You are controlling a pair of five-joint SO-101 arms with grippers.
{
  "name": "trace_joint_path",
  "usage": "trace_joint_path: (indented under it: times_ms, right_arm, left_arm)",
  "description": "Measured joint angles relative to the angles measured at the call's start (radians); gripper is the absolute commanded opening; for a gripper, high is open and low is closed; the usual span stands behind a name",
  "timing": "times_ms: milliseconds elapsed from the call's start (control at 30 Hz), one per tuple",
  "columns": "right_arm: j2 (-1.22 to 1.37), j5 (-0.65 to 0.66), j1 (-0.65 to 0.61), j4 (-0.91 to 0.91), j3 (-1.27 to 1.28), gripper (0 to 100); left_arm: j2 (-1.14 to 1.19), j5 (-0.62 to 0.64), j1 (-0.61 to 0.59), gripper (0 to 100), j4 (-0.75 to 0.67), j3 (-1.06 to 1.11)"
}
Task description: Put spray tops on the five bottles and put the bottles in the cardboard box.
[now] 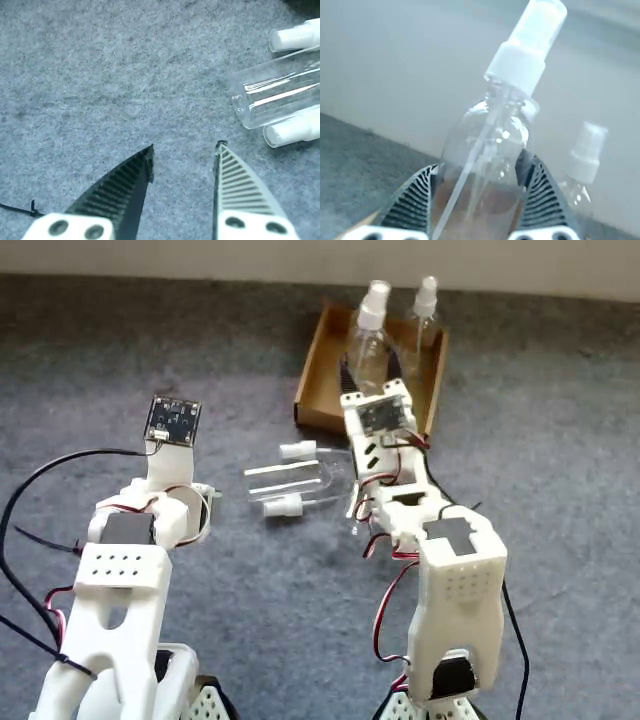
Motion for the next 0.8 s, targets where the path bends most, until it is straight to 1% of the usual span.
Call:
trace_joint_path:
  times_ms: [133,267,433,533,600,700,800]
  right_arm:
    - [0.051,0.021,-0.017,-0.068,0.0,0.4]
    - [0.057,0.091,-0.023,-0.077,0.0,0.4]
    - [0.057,0.169,-0.023,-0.077,0.0,0.4]
    - [0.057,0.183,-0.023,-0.077,0.0,0.4]
    - [0.057,0.201,-0.023,-0.077,0.0,0.4]
    - [0.057,0.27,-0.021,-0.08,0.0,0.4]
    - [0.057,0.287,0.0,-0.08,0.0,0.4]
  left_arm:
    - [0.0,0.0,0.0,19,0.0,0.0]
    - [0.0,0.0,0.0,19,-0.003,0.009]
    - [0.0,0.0,0.0,19,-0.094,0.075]
    - [0.0,0.0,0.0,19,-0.14,0.123]
    - [0.0,0.0,-0.028,19,-0.181,0.152]
    - [0.0,0.0,-0.091,19,-0.252,0.19]
    - [0.0,0.0,-0.141,19,-0.316,0.224]
